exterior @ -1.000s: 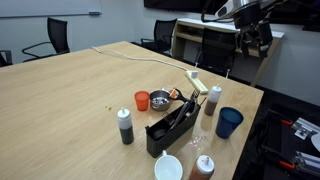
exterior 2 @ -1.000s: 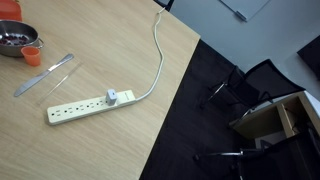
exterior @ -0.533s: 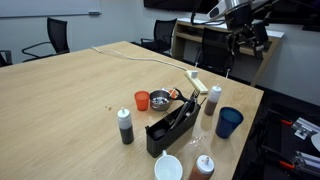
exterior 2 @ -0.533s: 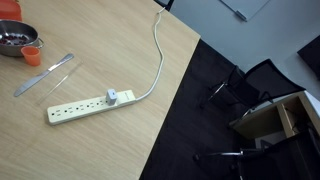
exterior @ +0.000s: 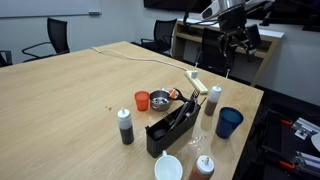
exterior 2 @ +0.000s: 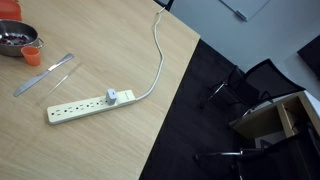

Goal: Remove one fork from the basket and put it on the table

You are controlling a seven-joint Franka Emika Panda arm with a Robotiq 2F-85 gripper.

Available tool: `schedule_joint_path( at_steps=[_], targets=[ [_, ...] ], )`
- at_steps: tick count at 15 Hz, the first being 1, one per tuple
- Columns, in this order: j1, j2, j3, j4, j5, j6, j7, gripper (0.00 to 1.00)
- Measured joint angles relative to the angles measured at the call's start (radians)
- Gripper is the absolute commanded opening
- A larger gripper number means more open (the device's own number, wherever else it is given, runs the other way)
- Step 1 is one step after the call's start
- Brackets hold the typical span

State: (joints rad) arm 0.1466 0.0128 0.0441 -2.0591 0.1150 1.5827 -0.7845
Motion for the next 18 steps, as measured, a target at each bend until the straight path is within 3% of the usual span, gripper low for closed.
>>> schedule_joint_path(
  at_steps=[5,9,18],
  targets=[
    [0.025,0.147,0.088,0.097,-0.031,0.146,-0.087,1.0],
    [0.022,0.238,0.104,0.107,-0.021,0.293,-0.171,1.0],
    [0.016,0.257,0.113,0.116,0.002,0.332,-0.196,1.0]
  ],
)
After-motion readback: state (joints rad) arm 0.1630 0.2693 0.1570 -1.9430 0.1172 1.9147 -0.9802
